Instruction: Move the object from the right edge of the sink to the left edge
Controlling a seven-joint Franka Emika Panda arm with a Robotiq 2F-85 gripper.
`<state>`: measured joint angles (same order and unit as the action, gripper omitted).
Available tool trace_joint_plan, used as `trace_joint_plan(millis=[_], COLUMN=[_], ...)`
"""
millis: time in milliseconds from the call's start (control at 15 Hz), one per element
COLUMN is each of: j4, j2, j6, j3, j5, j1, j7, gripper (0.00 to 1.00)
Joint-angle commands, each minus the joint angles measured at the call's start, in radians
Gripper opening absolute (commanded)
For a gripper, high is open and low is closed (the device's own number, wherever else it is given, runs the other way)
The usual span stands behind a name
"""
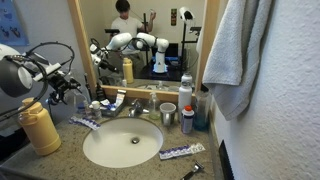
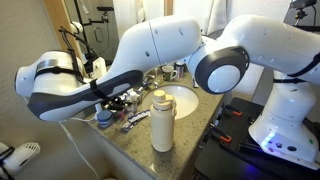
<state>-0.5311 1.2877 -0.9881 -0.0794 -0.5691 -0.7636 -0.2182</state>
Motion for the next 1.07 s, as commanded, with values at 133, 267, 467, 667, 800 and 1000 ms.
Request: trace_joint_plan(millis=[133, 267, 467, 667, 800, 1000], j4=[0.118, 0.147, 0.190, 0.121, 0.125, 0.126], j2=[0.005, -0.004, -0.018, -0.093, -0.119, -0.161], j6=[0.057, 0.062, 0.064, 0.044, 0.044, 0.051], j3=[-0.058, -0.073, -0.097, -0.106, -0.111, -0.113], j5=[-0.032, -0.037, -0.035, -0.017, -0.016, -0.016], j1=[-0.016, -0.016, -0.007, 0.000, 0.005, 0.014], j7=[-0.056, -0.059, -0.071, -0.040, -0.033, -0.024], gripper=[1.00, 1.00, 1.00, 1.00, 1.00, 1.00])
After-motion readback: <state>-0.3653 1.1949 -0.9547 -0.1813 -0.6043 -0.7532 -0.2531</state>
